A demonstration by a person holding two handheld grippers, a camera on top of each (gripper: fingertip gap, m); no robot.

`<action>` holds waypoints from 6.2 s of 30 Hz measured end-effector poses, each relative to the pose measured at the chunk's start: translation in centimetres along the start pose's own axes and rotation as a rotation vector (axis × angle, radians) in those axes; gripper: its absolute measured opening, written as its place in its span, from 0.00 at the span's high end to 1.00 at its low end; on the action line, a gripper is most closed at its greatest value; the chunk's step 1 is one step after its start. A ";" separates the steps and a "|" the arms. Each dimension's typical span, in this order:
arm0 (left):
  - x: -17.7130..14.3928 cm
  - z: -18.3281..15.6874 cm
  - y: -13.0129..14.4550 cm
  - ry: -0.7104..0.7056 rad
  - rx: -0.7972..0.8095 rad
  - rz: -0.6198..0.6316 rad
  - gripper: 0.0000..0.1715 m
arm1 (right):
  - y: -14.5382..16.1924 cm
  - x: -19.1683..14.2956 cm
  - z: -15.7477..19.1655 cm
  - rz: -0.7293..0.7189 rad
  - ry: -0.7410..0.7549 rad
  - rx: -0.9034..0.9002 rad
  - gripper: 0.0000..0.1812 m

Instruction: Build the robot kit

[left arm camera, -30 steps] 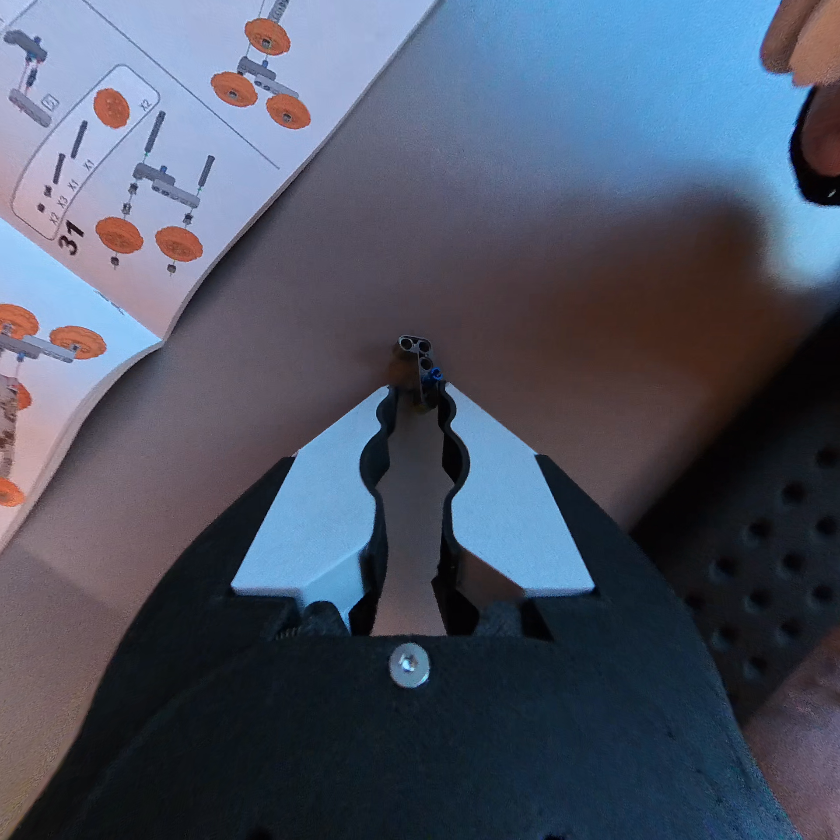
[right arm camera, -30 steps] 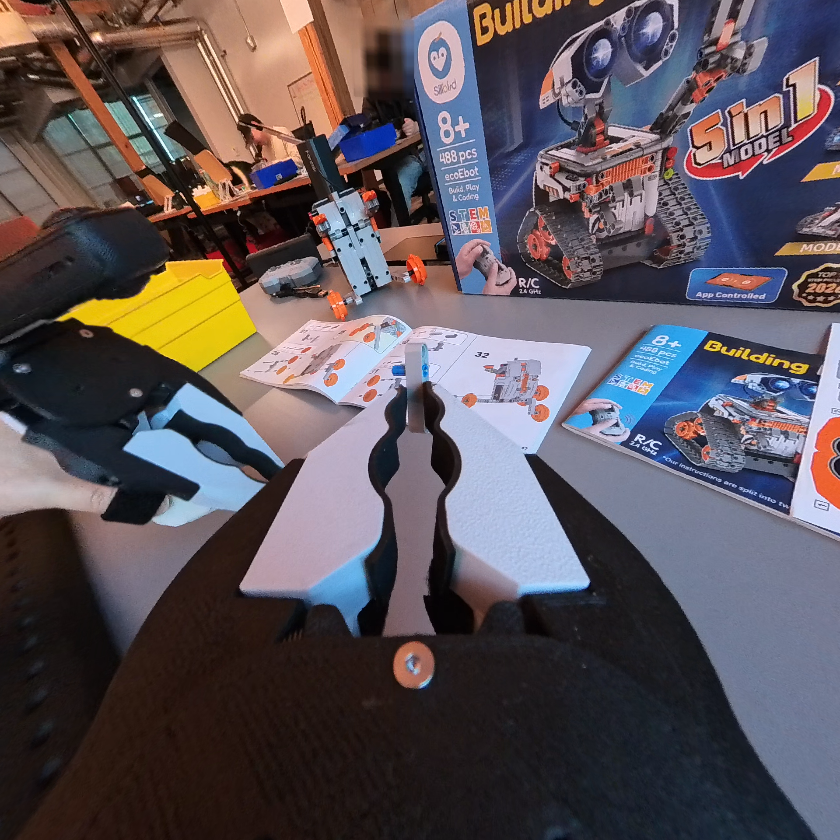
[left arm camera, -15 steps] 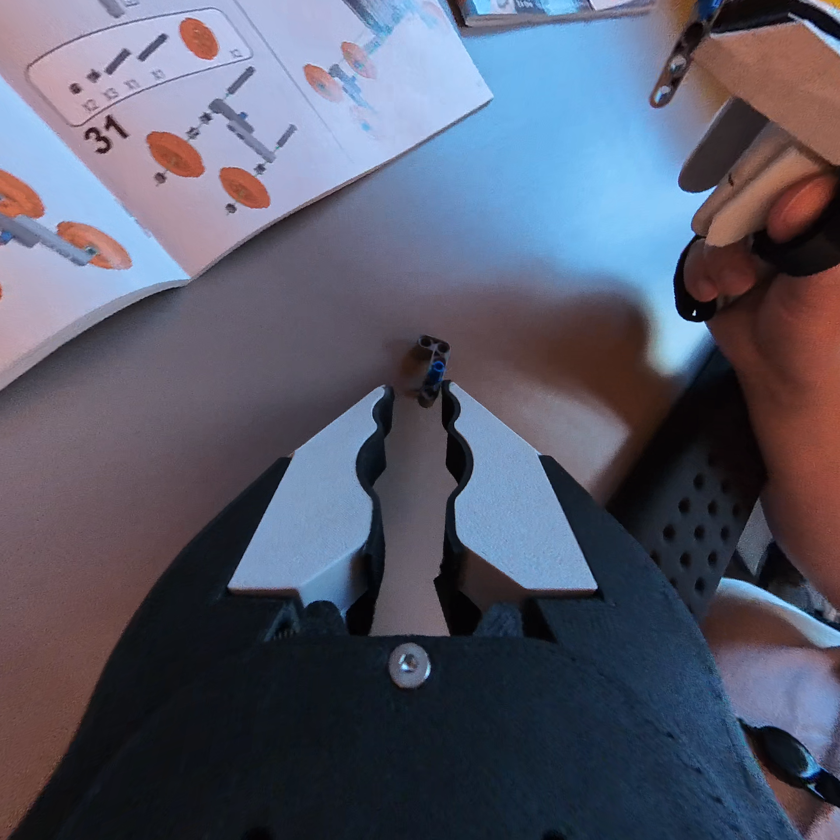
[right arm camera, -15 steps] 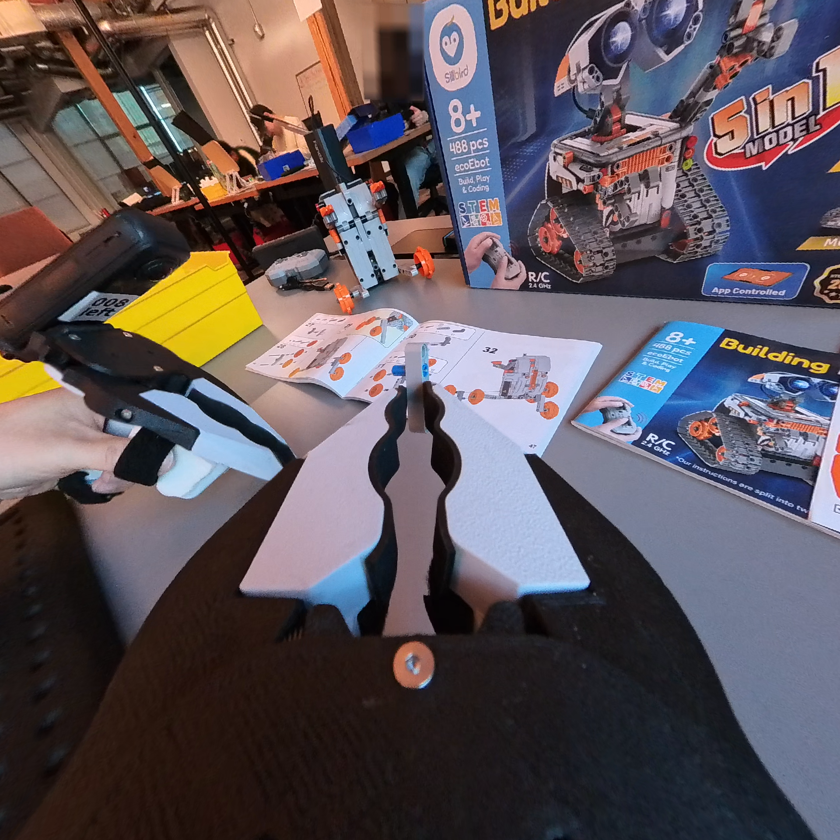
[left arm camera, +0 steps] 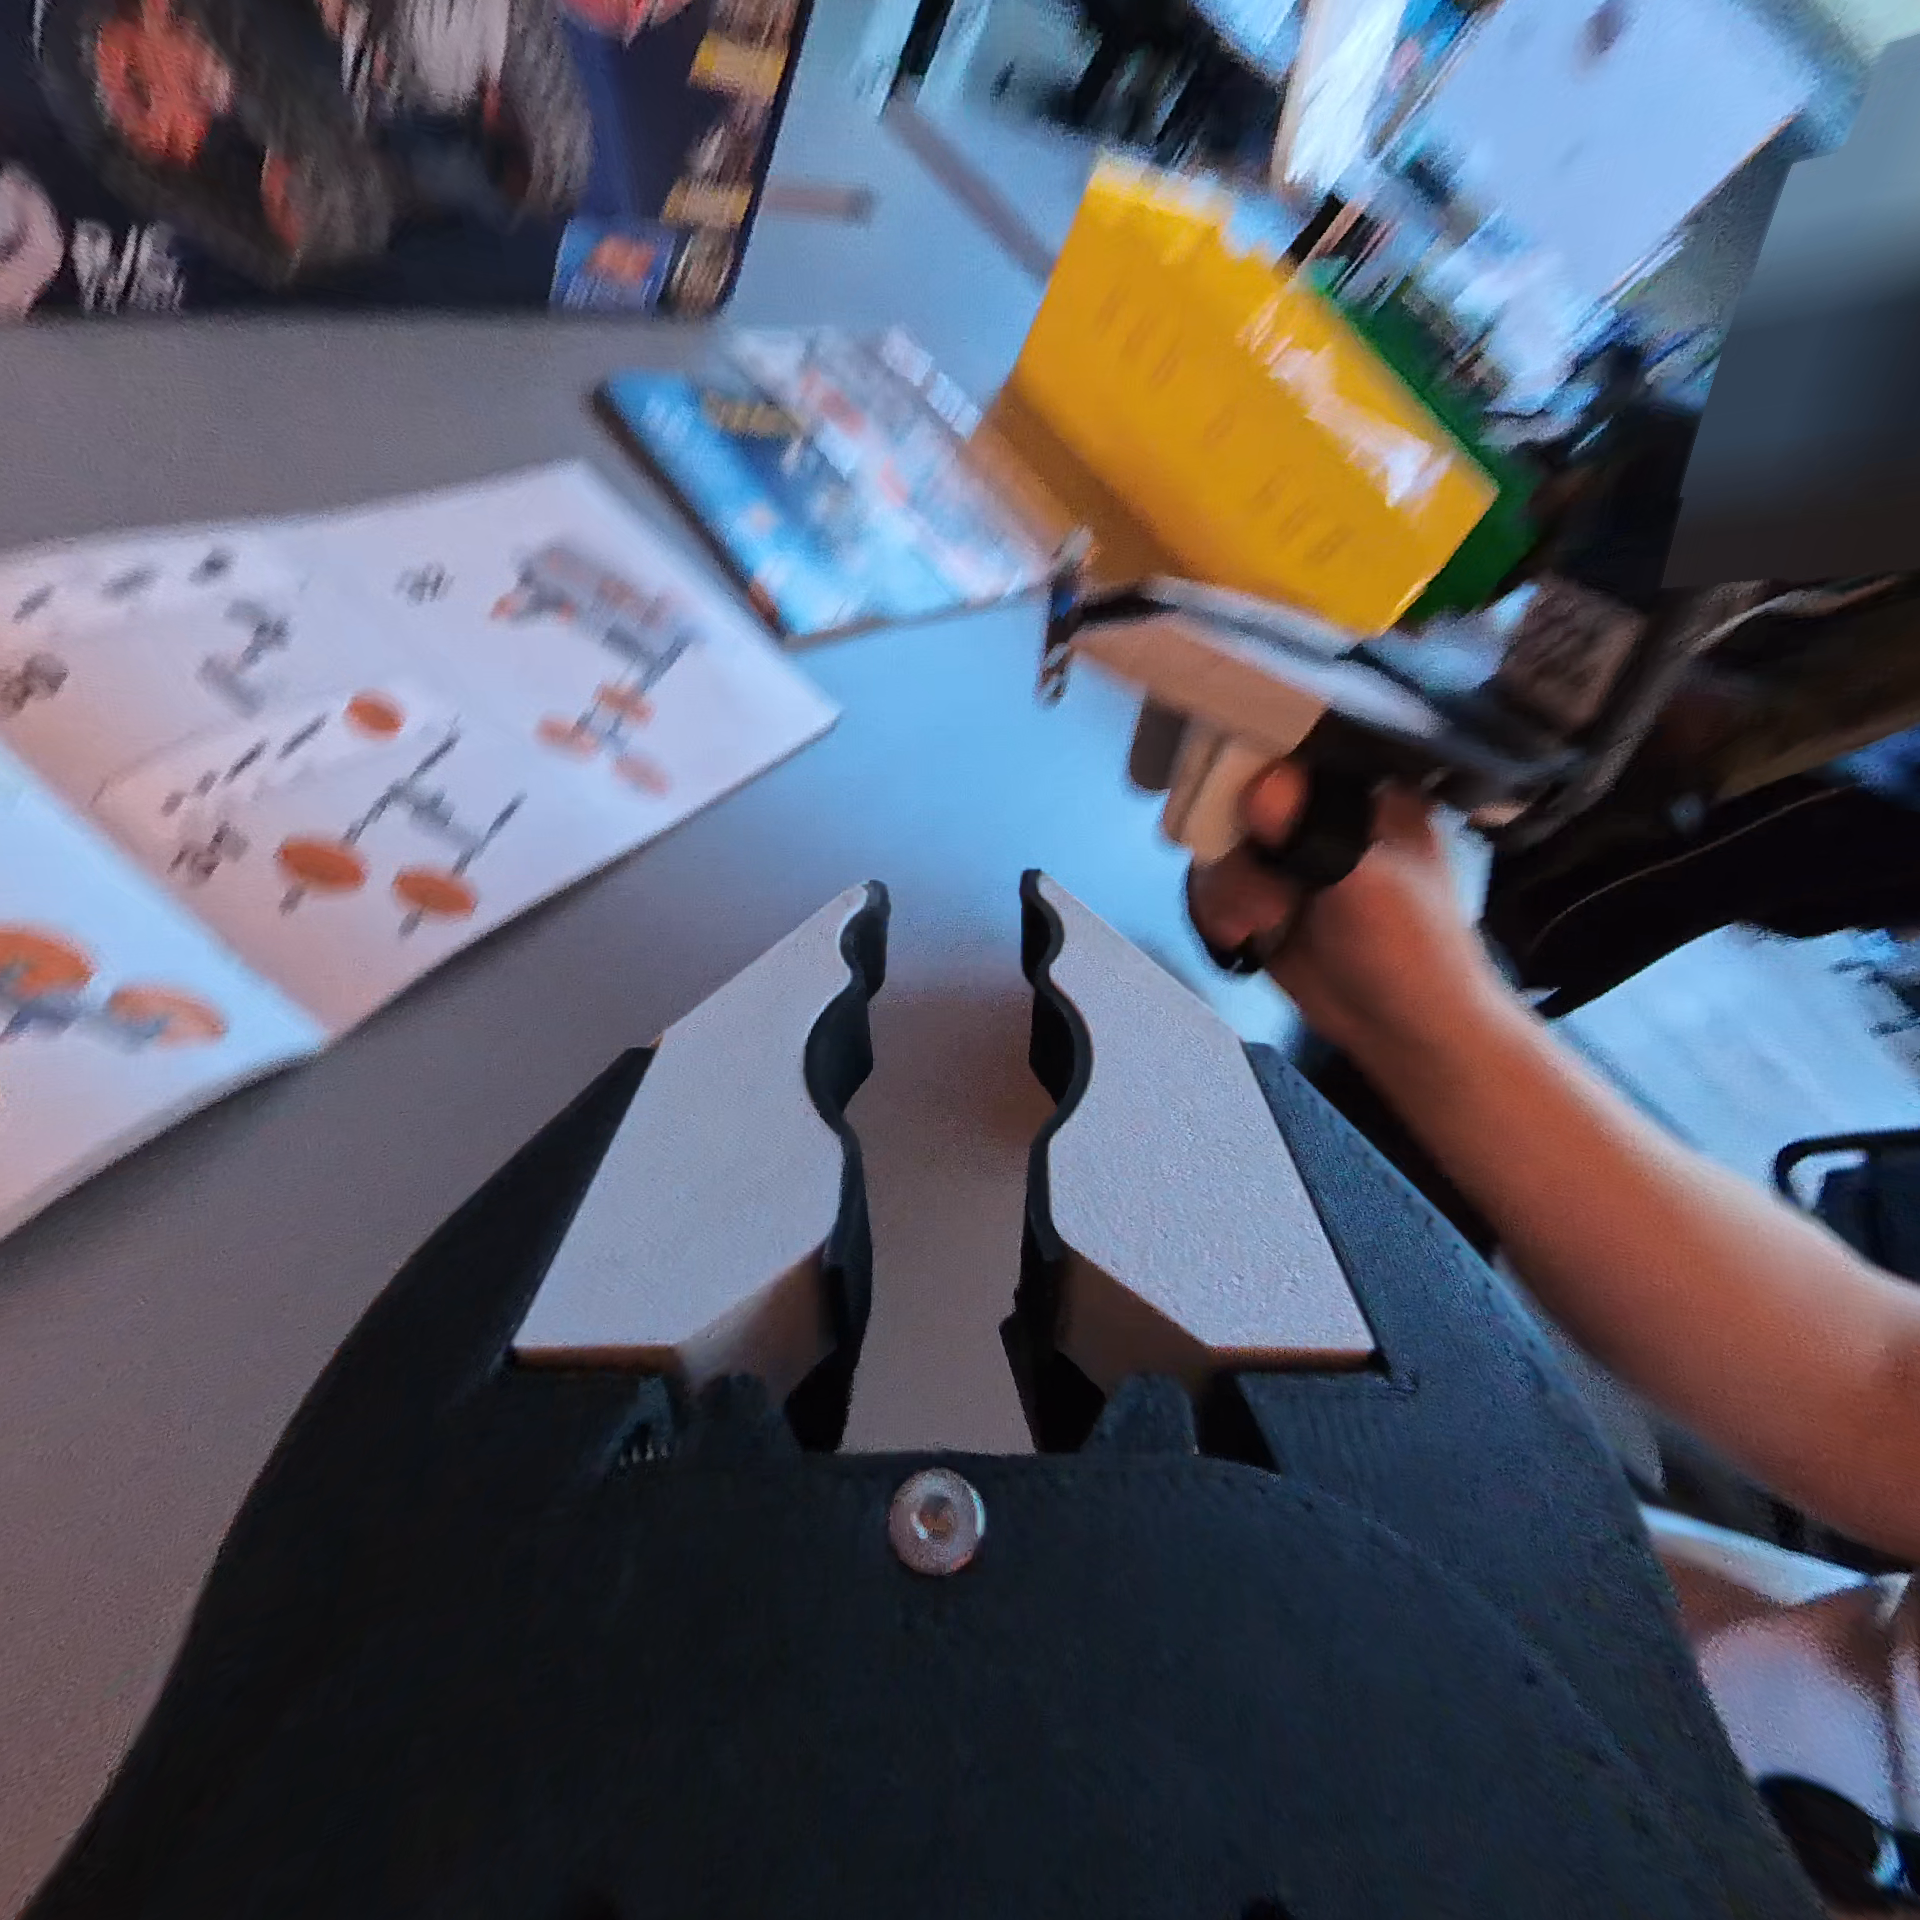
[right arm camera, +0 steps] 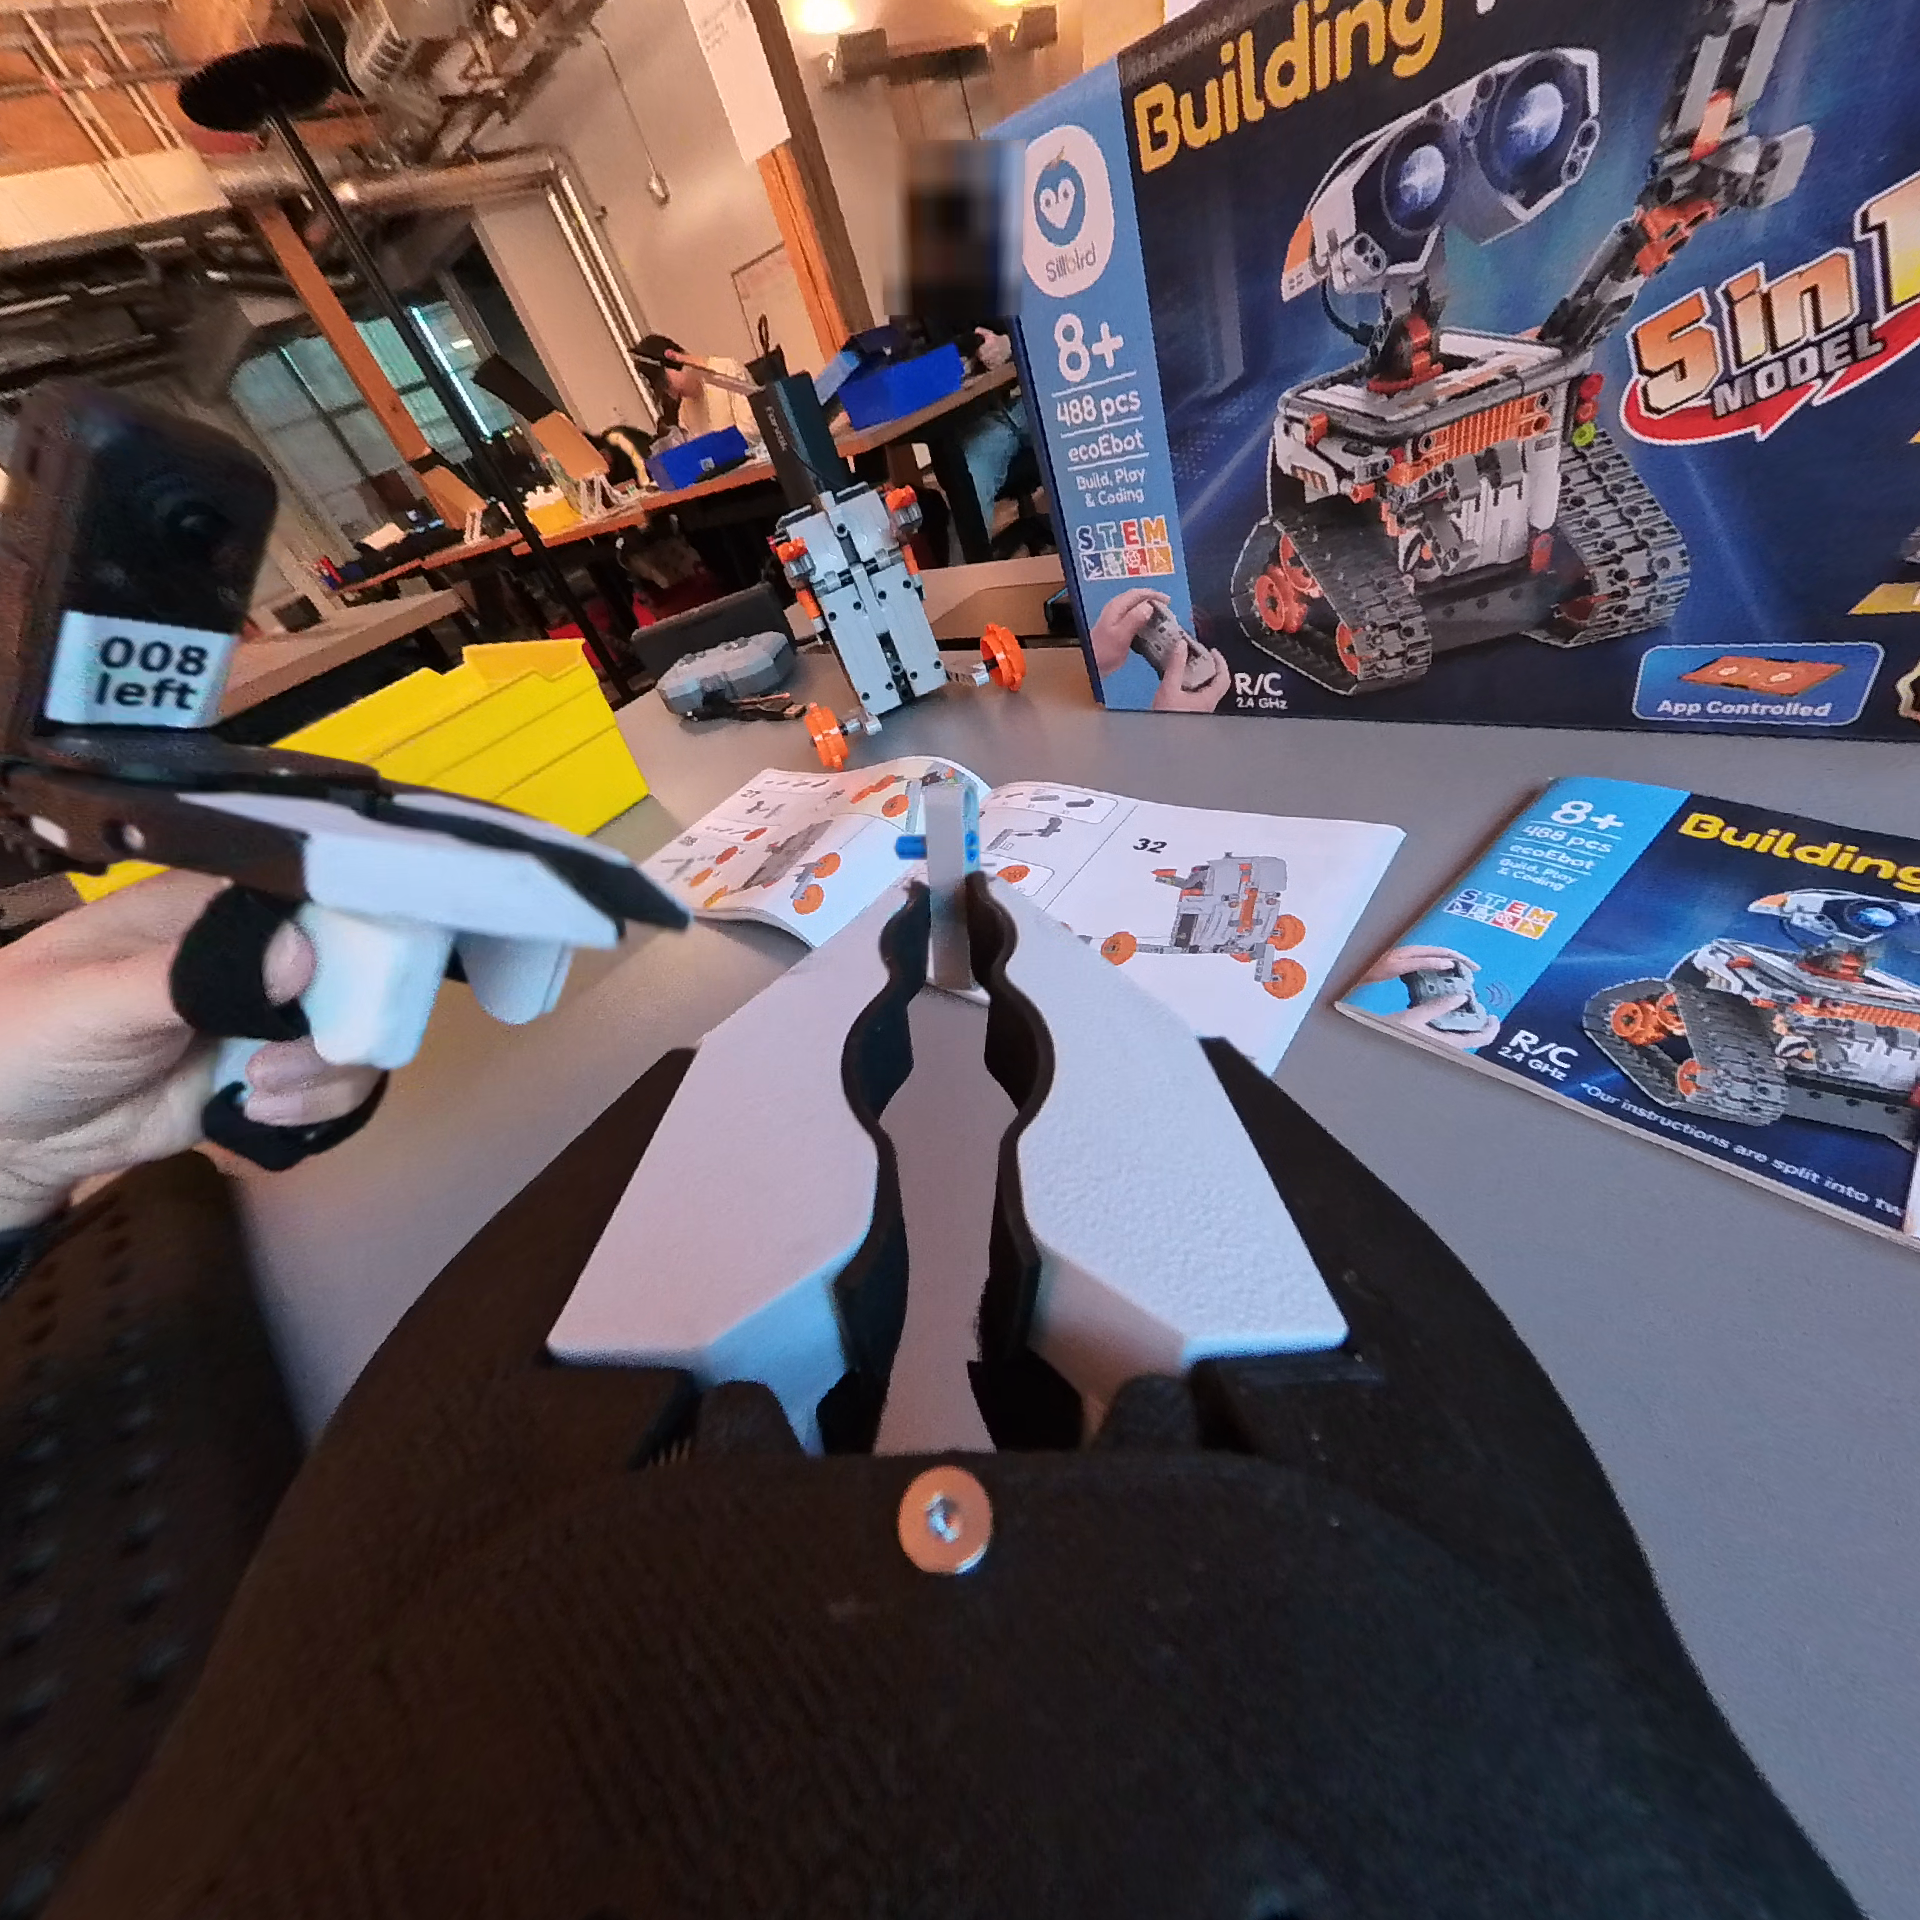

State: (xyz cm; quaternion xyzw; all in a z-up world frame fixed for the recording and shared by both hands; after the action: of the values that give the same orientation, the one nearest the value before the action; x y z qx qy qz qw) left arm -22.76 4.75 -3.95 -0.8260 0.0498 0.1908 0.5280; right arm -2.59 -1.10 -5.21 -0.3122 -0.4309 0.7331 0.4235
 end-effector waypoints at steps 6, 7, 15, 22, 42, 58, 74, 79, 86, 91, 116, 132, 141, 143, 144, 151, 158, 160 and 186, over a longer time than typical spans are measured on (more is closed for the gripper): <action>1.9 -0.5 -1.7 0.080 0.013 -0.214 0.89 | -0.1 -0.4 0.3 -0.032 0.003 -0.022 0.97; 2.2 -0.5 -1.7 0.087 0.011 -0.222 0.87 | -0.1 -0.4 0.4 -0.033 0.001 -0.026 0.97; 3.0 -0.4 -1.7 0.188 -0.075 -0.323 0.85 | 0.0 -0.1 1.2 -0.027 -0.008 -0.089 0.97; 2.5 -1.5 -1.2 0.212 -0.012 -0.362 0.83 | -0.4 -0.6 1.2 -0.113 -0.210 0.187 0.97; 4.5 -4.8 -1.0 -0.112 0.457 -0.280 0.86 | 0.3 0.1 1.3 -0.193 -0.460 0.513 0.97; 1.7 -4.1 -0.9 0.383 0.154 -0.382 0.98 | -3.3 -0.1 3.5 -0.010 -0.742 0.197 0.82; 1.3 -2.9 -1.4 0.487 0.057 -0.436 0.98 | -3.6 2.5 3.6 0.171 -0.853 0.125 0.96; 1.4 -2.6 -1.2 0.475 0.050 -0.436 0.98 | -3.4 2.6 3.5 0.173 -0.838 0.143 0.95; 1.6 -2.6 -1.2 0.458 0.060 -0.424 0.98 | -3.5 2.4 3.1 0.148 -0.826 0.183 0.95; 1.5 -2.5 -1.3 0.431 0.105 -0.403 0.98 | -3.6 2.2 3.1 0.167 -0.807 0.120 0.97; 1.4 6.1 3.2 0.292 0.471 0.467 0.73 | -1.1 2.8 -0.7 0.293 -0.557 0.100 0.96; 0.6 0.3 3.9 -0.236 1.163 0.426 0.91 | 2.2 4.4 -0.7 0.542 -0.397 0.008 0.96; 2.5 -2.2 3.0 -0.334 1.070 0.275 0.91 | 3.2 4.8 -0.8 0.564 -0.325 0.069 0.96; 2.9 -2.3 3.0 -0.290 0.960 0.219 0.91 | 3.0 4.8 -0.9 0.545 -0.313 0.085 0.96; 3.2 -2.2 3.0 -0.250 0.897 0.213 0.91 | 3.0 4.7 -1.0 0.535 -0.304 0.084 0.96; 3.7 -1.1 4.2 -0.217 0.793 0.317 0.91 | 2.0 3.8 -2.5 0.425 -0.190 0.059 0.96; 4.3 -1.2 5.3 -0.292 0.999 0.452 0.91 | 2.6 4.1 -2.0 0.487 -0.123 -0.077 0.96; 4.3 -1.3 4.9 -0.272 0.994 0.489 0.91 | 2.9 4.2 -1.9 0.505 -0.127 -0.081 0.96; 4.0 -2.8 5.2 -0.241 1.599 0.607 0.79 | 4.6 6.1 1.4 0.600 -0.253 -0.359 0.96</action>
State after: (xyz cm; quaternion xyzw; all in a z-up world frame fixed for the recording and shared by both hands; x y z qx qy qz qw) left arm -19.84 0.47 -8.88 -0.1314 0.3313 0.3175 0.8787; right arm -8.11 2.53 -9.28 -0.4010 -0.4909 0.7701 0.0715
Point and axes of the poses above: each gripper's, where its closed fingertips meet, x out along the fingers, y out of its underside, z = x × y across the jaws, the point moved 9 cm from there along -x, back along the fingers, and after that the axes turned 8 degrees about x, right-handed, at the moved point
